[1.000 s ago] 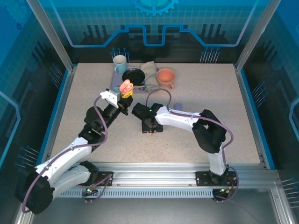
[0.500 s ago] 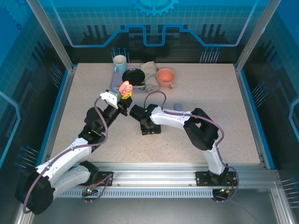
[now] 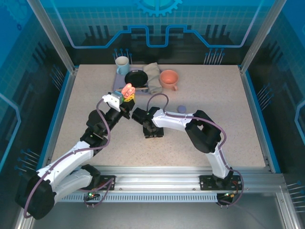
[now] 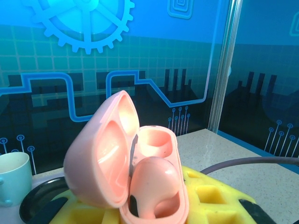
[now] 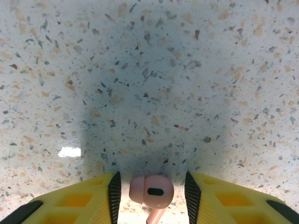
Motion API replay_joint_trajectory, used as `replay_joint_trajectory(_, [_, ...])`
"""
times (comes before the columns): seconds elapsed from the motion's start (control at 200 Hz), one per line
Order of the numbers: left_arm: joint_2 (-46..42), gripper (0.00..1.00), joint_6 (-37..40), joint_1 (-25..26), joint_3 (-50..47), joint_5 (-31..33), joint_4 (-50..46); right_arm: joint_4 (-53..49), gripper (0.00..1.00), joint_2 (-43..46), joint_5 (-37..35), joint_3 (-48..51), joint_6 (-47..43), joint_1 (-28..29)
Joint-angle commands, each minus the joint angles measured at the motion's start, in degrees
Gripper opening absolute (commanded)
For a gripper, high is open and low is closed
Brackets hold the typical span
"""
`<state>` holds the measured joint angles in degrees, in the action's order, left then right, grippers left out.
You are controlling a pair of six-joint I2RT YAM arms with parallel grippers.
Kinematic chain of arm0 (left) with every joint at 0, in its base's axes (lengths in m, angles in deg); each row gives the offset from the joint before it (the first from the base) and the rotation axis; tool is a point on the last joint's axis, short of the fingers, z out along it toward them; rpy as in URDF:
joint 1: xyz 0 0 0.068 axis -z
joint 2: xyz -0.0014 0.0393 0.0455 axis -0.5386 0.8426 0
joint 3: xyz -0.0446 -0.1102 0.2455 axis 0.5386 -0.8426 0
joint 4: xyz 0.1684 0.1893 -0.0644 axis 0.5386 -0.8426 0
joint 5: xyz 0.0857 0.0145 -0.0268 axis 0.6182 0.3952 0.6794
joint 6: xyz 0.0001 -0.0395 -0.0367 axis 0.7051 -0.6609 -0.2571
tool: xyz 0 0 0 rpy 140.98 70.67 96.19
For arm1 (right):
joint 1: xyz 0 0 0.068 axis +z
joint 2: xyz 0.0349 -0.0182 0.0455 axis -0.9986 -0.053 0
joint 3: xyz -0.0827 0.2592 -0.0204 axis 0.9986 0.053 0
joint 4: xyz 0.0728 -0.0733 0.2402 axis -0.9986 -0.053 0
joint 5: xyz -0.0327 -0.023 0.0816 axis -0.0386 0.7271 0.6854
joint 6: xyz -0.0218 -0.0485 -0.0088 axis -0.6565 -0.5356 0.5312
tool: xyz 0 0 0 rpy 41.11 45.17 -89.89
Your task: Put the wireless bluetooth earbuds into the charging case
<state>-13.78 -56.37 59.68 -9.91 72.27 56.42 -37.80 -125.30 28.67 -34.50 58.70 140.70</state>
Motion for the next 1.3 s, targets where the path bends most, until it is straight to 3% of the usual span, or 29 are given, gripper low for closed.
replay_joint_trajectory(0.0, [-1.0,0.00,-1.1,-0.6,-0.4,-0.2,1.5,-1.2,0.41,-0.6,-0.3,1.7,1.2,0.1])
replay_joint_trajectory(0.36, [-0.4,0.00,-1.1,-0.6,0.1,-0.8,1.2,0.9,0.34,1.0,0.5,5.3,1.6,-1.4])
replay_joint_trajectory(0.615, [0.2,0.00,-1.4,-0.6,0.5,-1.4,1.2,1.0,0.34,1.7,0.5,6.6,1.9,-2.0])
replay_joint_trajectory(0.96, [0.6,0.00,-1.9,-0.6,0.7,-2.0,1.1,1.2,0.43,1.9,1.4,6.1,5.4,-2.5])
replay_joint_trajectory(1.296, [0.9,0.00,-2.2,-0.7,0.6,-2.3,1.4,1.0,0.40,0.5,2.5,5.2,9.1,-2.9])
